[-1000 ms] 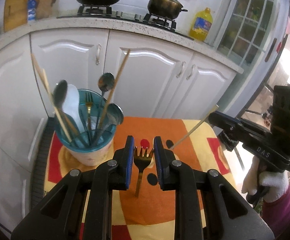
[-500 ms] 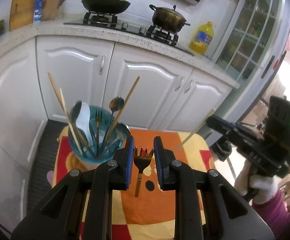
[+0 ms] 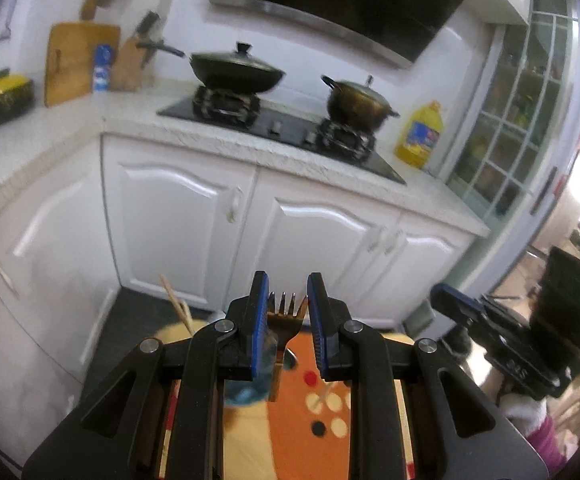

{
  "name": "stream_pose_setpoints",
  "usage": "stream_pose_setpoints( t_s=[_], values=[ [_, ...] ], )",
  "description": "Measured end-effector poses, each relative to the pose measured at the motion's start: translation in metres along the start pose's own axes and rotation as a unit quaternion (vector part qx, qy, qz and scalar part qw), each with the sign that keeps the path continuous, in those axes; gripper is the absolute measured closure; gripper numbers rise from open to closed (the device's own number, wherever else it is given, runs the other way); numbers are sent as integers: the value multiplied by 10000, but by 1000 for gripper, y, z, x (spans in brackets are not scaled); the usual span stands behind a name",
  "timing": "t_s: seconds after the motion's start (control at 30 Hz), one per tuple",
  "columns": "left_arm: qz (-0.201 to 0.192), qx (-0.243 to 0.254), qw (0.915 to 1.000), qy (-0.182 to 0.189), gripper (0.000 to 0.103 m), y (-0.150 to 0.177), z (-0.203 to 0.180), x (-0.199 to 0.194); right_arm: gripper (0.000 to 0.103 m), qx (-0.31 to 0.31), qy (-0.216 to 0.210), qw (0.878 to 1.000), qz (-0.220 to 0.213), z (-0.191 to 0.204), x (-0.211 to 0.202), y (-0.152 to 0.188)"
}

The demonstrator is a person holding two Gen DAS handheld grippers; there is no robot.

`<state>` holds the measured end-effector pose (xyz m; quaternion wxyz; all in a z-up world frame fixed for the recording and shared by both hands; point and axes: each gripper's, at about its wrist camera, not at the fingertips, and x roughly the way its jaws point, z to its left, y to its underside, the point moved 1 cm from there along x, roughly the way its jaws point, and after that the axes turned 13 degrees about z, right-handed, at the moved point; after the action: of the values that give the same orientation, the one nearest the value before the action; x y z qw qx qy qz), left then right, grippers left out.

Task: Organize utensils
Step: 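Lower the fork into the holder with the left tool while the right tool inserts the chopstick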

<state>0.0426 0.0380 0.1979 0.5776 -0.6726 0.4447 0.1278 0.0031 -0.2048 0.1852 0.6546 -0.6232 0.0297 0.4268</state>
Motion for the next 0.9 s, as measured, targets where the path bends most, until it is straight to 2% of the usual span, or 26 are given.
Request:
stream_pose_setpoints(
  t_s=[0.13,0.3,0.33,0.37,0.4,0.43,0.5,0.57,0.67,0.77,0.9],
  values=[
    [16,-140,9999,-83,85,-5,13,10,99,-113,40,9999,54,12,19,-8],
    [154,-191,9996,-135,85,2,22,28,98,-28,-66,9996,284,-1,38,15],
    [191,-219,9995,-125,85,3,25,32,92,-1,-93,9990,433,-9,47,24],
    [230,-257,9993,-106,85,4,28,36,74,27,-55,9983,586,-16,56,33],
    [240,-272,9993,-97,85,5,29,38,66,129,64,9965,821,-27,69,45],
    [260,-287,9992,-94,85,6,30,40,64,264,135,9942,1029,-38,82,57],
    [297,-319,9990,-72,85,7,33,45,64,600,118,9863,1535,-62,112,83],
    [326,-350,9988,-66,85,7,35,48,71,871,250,9774,1908,-80,139,106],
    [328,-380,9987,-50,85,6,38,49,71,1234,299,9674,2191,-100,181,130],
    [319,-405,9987,-52,85,3,40,48,71,1282,552,9641,2260,-114,214,131],
    [292,-388,9988,-103,85,-4,43,46,71,1302,573,9566,2543,-127,252,127]
  ],
)
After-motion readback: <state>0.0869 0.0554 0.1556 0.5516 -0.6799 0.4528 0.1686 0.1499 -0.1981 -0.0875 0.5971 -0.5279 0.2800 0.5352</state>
